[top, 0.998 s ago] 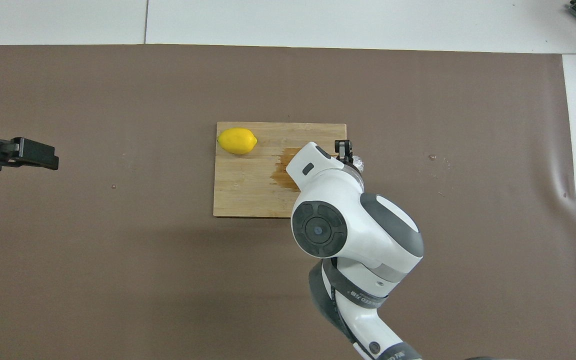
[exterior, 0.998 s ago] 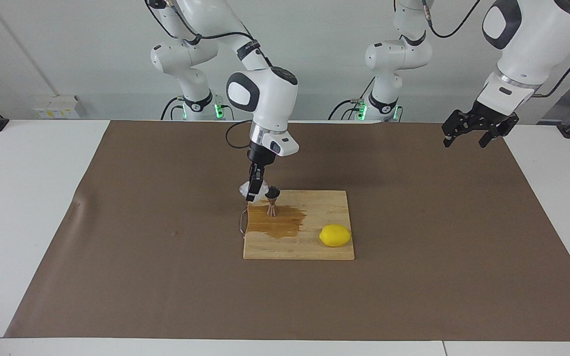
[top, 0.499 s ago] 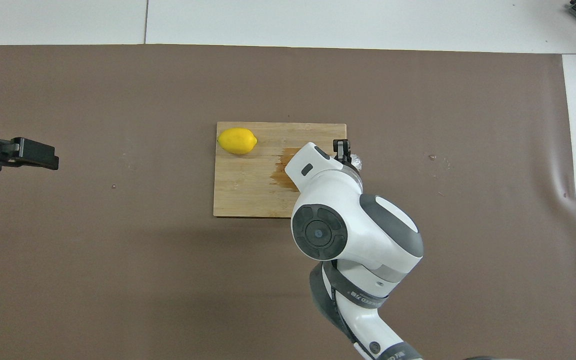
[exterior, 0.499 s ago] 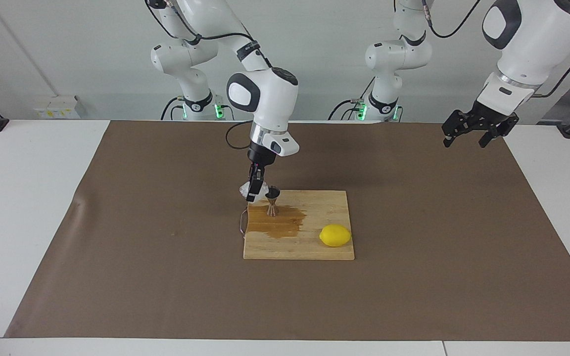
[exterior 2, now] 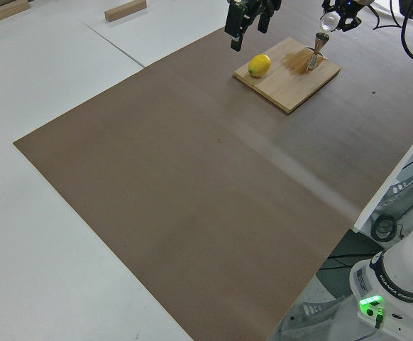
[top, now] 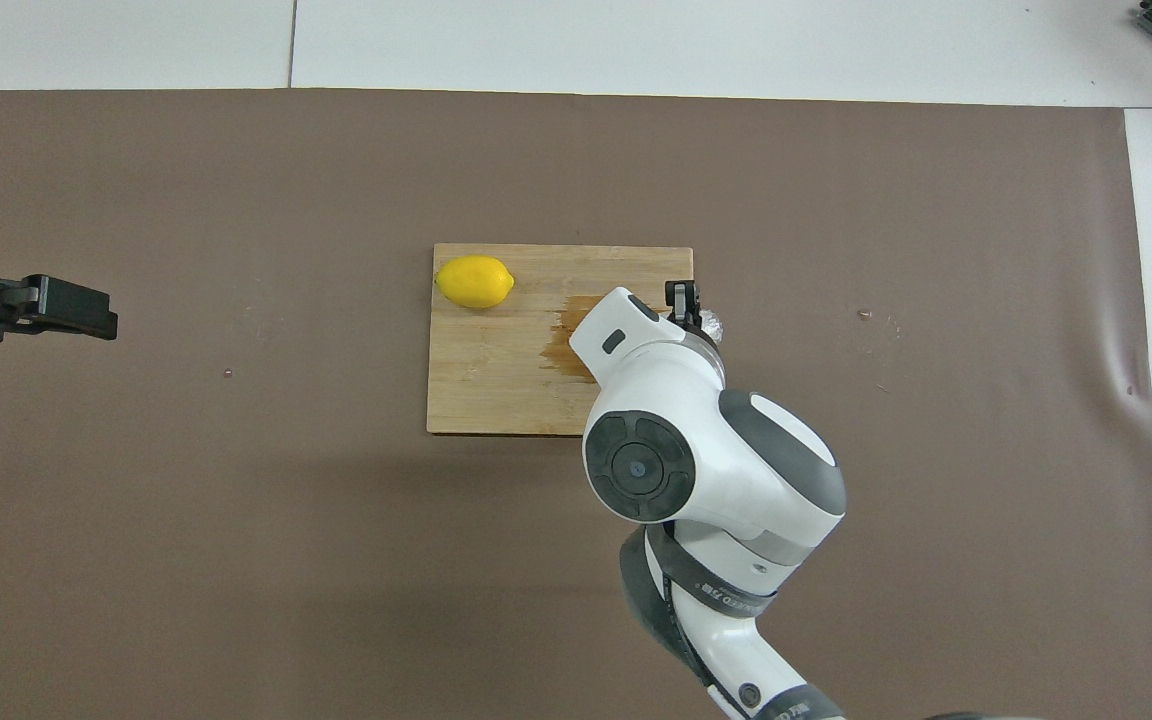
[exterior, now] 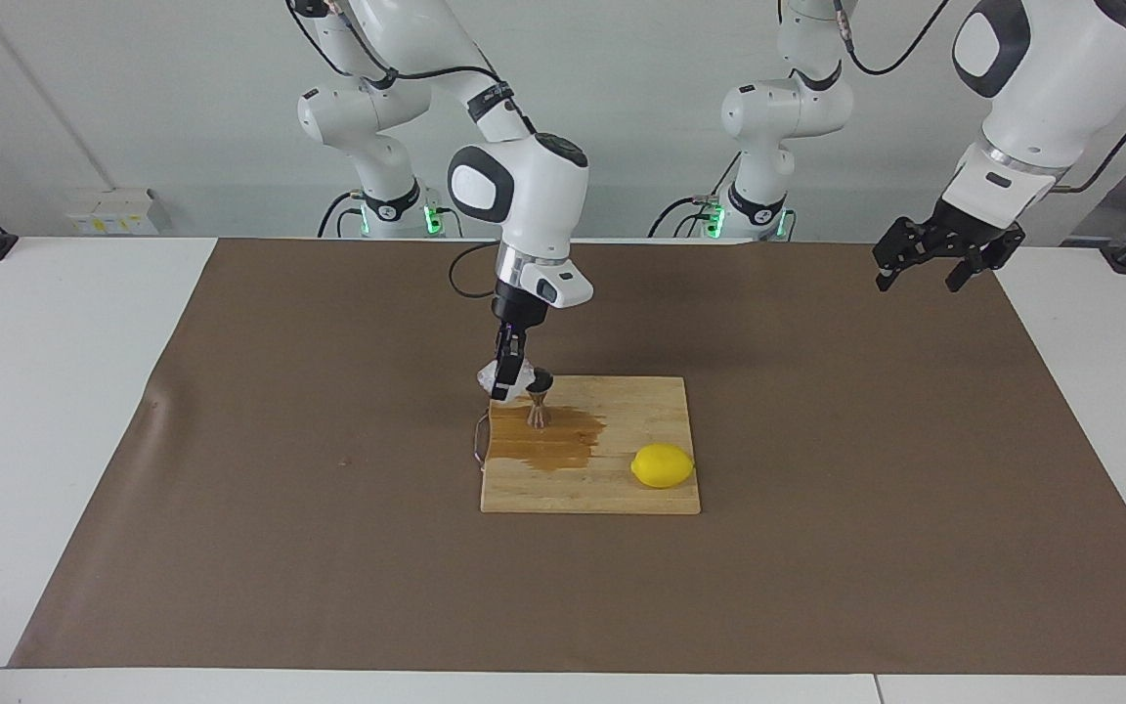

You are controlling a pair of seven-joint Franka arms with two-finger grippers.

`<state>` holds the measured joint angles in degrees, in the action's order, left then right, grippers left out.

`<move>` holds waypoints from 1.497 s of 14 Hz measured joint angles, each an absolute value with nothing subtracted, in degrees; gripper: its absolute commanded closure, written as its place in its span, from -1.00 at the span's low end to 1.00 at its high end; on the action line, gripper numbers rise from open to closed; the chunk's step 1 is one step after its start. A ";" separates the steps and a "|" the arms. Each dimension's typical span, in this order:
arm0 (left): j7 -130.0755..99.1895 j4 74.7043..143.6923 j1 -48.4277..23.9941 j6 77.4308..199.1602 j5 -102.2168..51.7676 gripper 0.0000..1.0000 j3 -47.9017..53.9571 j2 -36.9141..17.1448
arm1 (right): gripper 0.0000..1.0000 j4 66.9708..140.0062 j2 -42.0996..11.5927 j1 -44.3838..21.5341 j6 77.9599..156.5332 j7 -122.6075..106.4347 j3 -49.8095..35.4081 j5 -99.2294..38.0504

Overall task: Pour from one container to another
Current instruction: 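Tilt the white cup with the right gripper to pour into the dark cup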

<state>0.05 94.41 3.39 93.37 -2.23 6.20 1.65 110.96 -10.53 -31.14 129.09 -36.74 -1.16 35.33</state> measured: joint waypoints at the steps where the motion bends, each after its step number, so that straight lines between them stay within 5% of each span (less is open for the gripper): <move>1: 0.05 94.41 3.39 93.37 -2.23 -1.00 6.20 1.65 | 0.02 110.99 -10.53 -31.14 129.07 -36.74 -1.16 35.41; 21: 0.05 94.41 3.39 93.37 -2.23 -1.00 6.20 1.65 | 0.02 111.27 -10.33 -31.75 128.57 -36.72 -1.17 37.60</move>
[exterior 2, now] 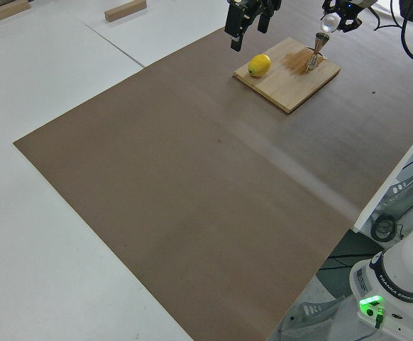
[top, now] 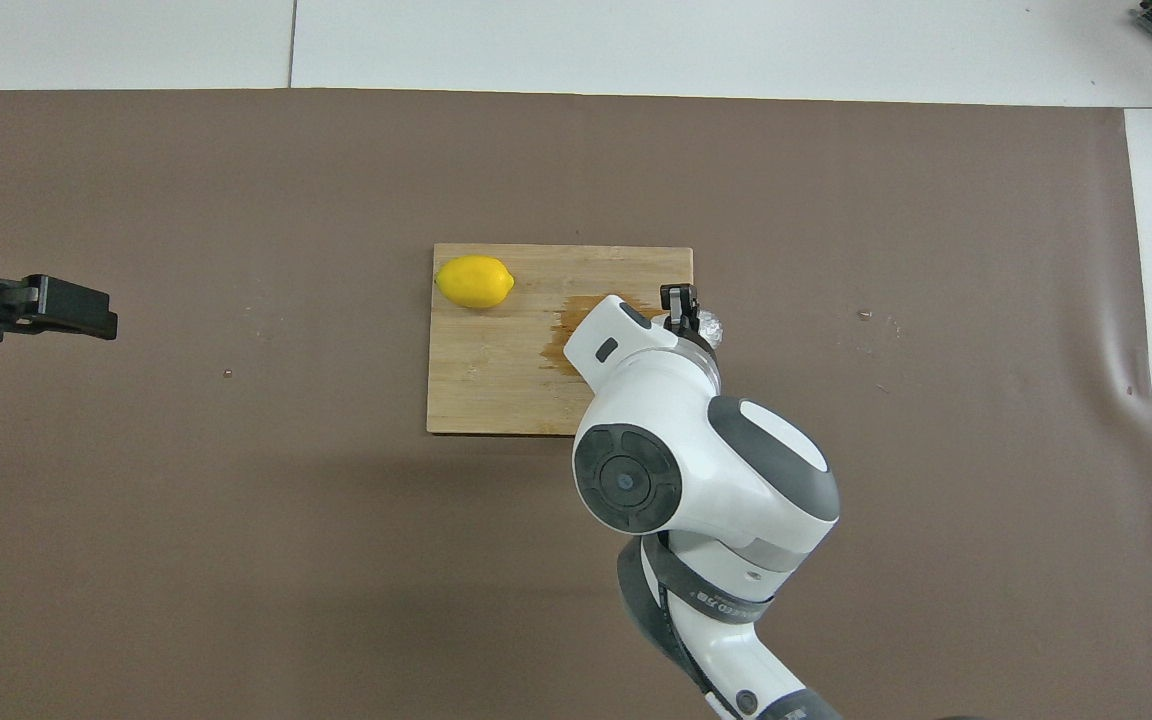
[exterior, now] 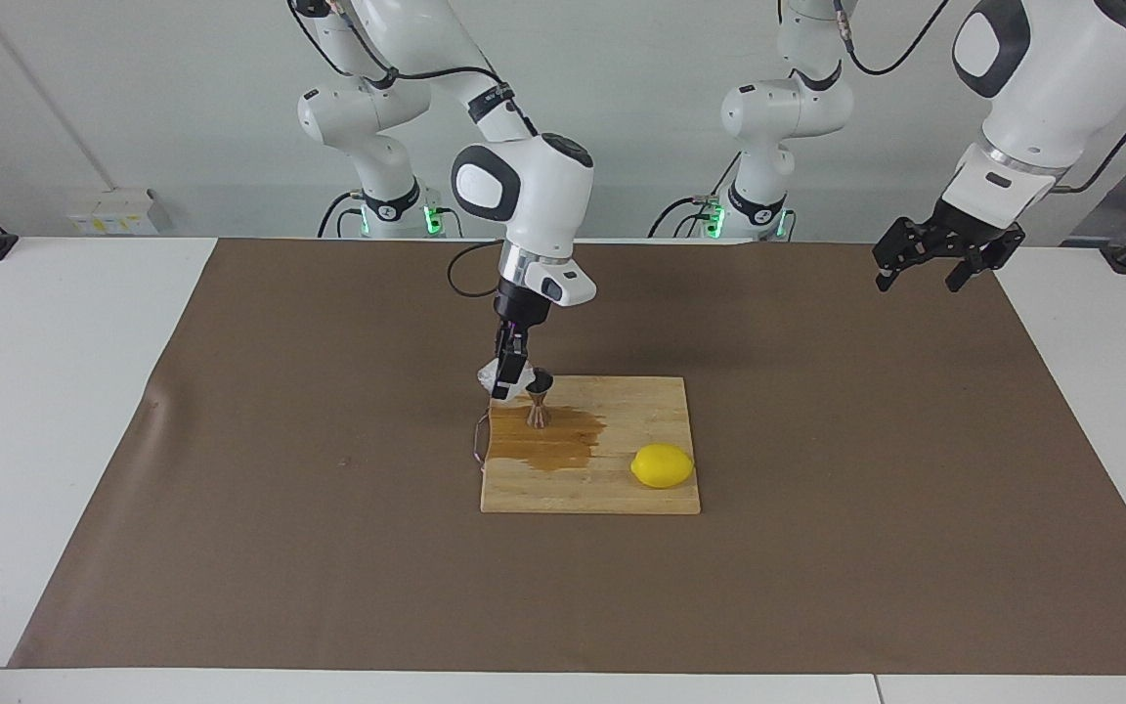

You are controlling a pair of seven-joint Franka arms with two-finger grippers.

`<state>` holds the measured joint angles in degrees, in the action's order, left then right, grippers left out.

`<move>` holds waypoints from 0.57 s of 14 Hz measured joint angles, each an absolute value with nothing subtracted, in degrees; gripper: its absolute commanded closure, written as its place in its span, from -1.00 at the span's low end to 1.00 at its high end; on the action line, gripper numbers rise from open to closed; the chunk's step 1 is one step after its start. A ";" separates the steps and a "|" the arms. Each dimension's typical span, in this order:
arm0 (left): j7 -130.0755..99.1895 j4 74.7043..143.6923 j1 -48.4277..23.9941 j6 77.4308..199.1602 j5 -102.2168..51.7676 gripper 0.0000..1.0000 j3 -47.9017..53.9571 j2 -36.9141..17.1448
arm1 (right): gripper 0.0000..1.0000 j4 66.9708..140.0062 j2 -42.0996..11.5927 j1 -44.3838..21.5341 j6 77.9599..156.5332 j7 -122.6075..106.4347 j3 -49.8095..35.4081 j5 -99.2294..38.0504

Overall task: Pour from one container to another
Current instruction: 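Tilt the white cup with the right gripper to pour into the dark cup, then turn the white cup upright with the right gripper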

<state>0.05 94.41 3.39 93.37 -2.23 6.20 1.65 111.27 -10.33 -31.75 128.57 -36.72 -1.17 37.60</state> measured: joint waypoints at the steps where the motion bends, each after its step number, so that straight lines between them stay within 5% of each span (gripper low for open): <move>1: 0.05 94.41 3.39 93.37 -2.23 -1.00 6.20 1.65 | 0.02 111.23 -10.24 -31.75 128.57 -36.65 -1.17 37.60; 8: 0.05 94.41 3.39 93.37 -2.23 -1.00 6.20 1.65 | 0.02 111.08 -8.09 -31.44 128.58 -36.33 -1.14 34.87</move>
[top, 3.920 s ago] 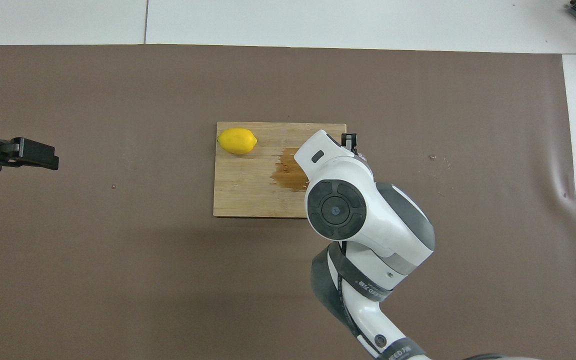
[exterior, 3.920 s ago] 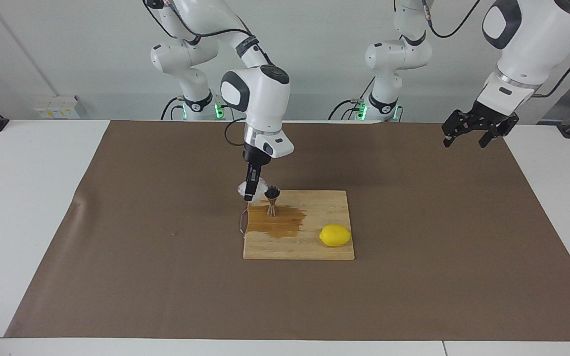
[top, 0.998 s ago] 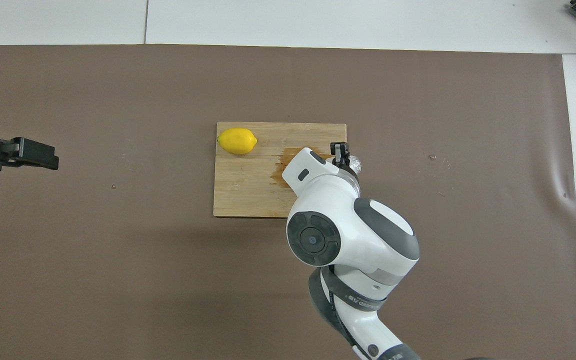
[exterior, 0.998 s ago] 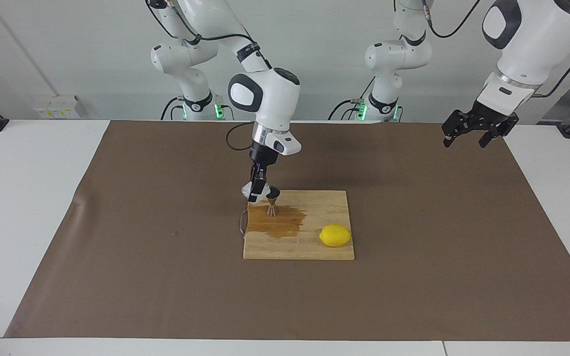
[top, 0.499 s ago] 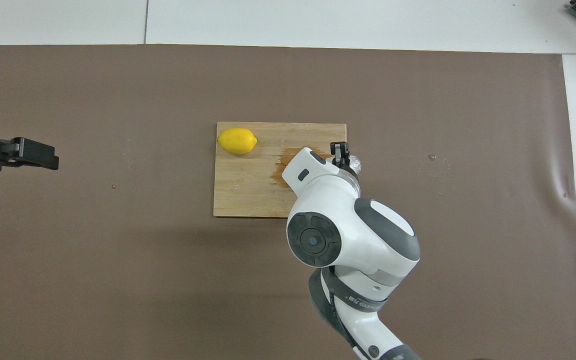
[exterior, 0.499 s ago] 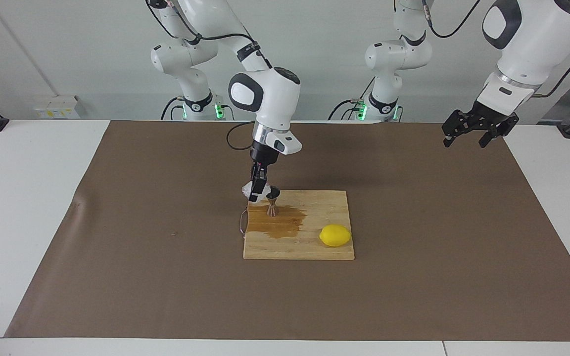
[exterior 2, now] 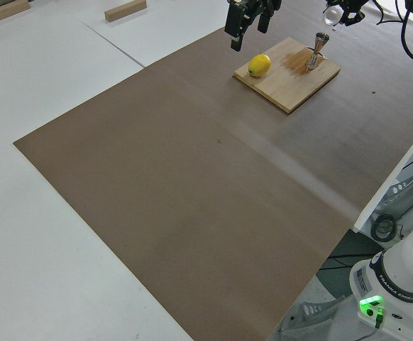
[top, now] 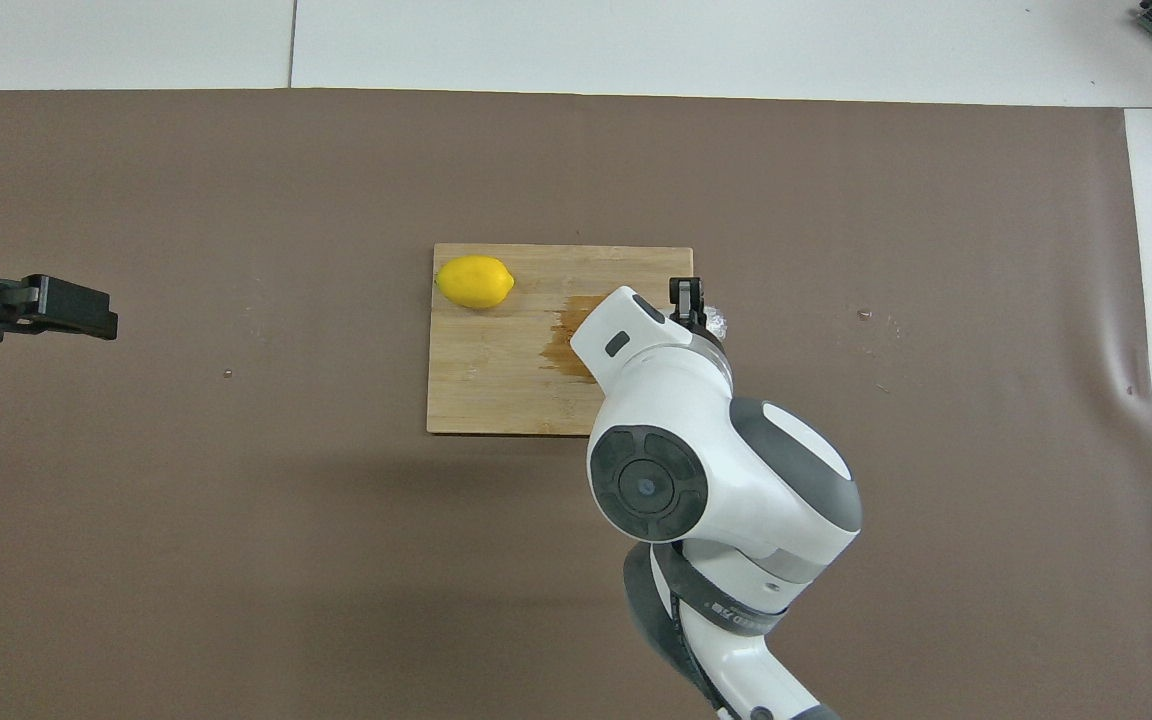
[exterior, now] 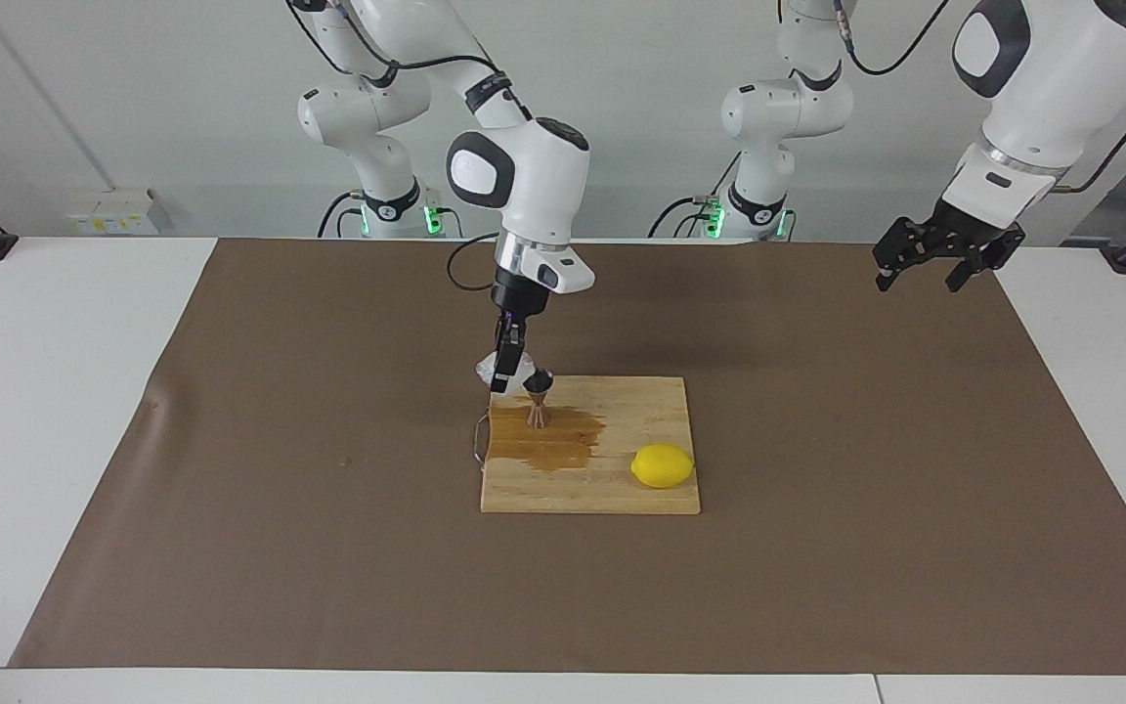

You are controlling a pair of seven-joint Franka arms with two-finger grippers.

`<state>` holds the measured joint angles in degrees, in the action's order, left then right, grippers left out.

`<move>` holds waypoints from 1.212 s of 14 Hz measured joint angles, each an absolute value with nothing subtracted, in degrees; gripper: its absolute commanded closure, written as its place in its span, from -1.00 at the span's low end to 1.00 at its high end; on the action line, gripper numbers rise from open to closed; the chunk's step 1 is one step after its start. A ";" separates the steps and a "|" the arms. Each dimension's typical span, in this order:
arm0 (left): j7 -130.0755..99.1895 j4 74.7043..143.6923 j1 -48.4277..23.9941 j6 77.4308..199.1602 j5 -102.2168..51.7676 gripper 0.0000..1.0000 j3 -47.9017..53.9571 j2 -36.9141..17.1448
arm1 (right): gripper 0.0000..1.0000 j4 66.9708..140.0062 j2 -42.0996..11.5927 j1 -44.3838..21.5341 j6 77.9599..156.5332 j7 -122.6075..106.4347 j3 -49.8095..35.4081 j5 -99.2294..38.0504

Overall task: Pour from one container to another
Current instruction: 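Turn the white cup upright with the right gripper, then carry the white cup with the right gripper back to its spot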

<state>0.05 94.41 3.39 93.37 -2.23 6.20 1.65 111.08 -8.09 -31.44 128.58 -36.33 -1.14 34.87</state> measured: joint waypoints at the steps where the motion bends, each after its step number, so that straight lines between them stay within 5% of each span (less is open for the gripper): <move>1: 0.05 94.41 3.39 93.37 -2.23 -1.00 6.20 1.65 | 0.02 111.08 -8.00 -31.39 128.59 -36.33 -1.14 34.46; 17: 0.05 94.41 3.39 93.37 -2.23 -1.00 6.20 1.65 | 0.02 111.21 -8.02 -24.30 132.79 -46.44 -1.05 9.97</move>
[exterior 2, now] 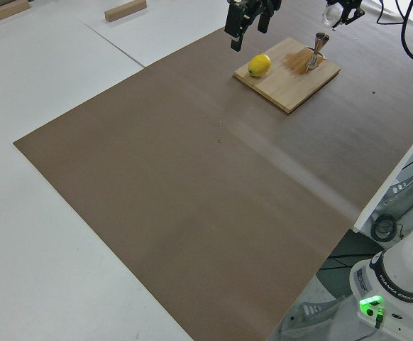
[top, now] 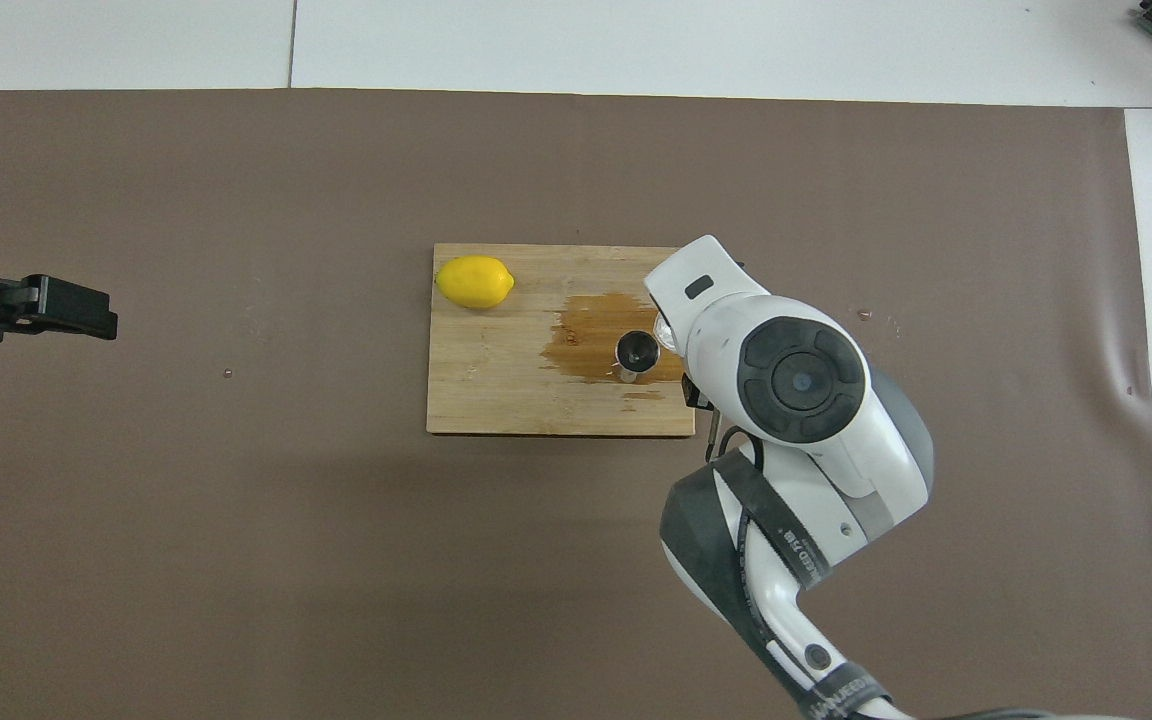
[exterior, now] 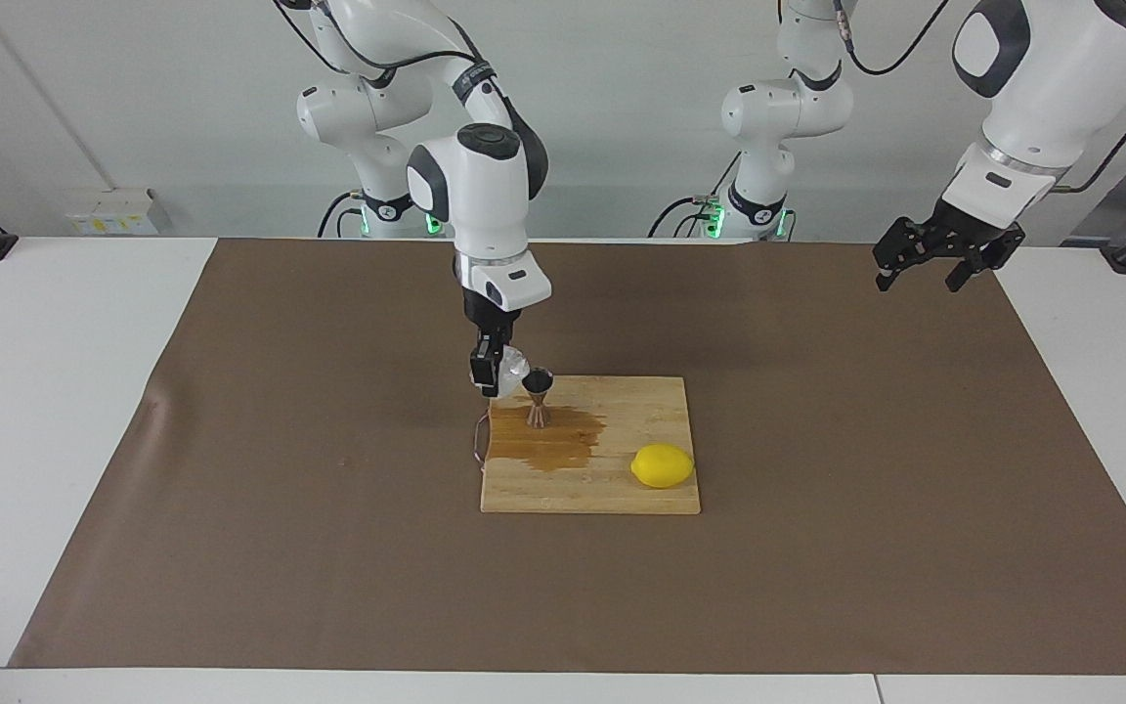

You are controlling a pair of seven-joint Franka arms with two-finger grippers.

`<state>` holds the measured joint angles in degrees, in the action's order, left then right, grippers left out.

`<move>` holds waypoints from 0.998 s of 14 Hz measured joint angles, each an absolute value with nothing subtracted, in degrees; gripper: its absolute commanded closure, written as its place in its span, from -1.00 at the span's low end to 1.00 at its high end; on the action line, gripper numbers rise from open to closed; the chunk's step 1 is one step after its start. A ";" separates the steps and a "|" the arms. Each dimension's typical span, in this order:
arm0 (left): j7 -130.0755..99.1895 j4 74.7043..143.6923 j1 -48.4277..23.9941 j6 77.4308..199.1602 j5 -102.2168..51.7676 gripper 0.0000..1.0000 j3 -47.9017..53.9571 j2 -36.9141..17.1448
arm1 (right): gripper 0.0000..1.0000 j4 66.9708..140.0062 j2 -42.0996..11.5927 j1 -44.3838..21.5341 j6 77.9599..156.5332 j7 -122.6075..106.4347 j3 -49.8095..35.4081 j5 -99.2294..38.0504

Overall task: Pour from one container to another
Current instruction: 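Carry the white cup with the right gripper back to its spot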

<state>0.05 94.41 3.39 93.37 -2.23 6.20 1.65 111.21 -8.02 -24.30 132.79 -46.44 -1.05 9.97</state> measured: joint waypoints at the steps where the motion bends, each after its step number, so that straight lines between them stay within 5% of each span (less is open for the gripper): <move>1: 0.05 94.41 3.39 93.37 -2.23 -1.00 6.20 1.65 | 0.02 111.20 -8.02 -22.68 132.96 -49.18 -1.02 6.22; 9: 0.05 94.41 3.39 93.37 -2.23 -1.00 6.20 1.65 | 0.01 111.91 -8.93 -9.68 133.10 -71.04 -0.82 -16.54; 14: 0.05 94.41 3.39 93.37 -2.23 -1.00 6.20 1.65 | -0.01 114.69 -14.06 -1.14 138.05 -93.42 -0.71 -28.60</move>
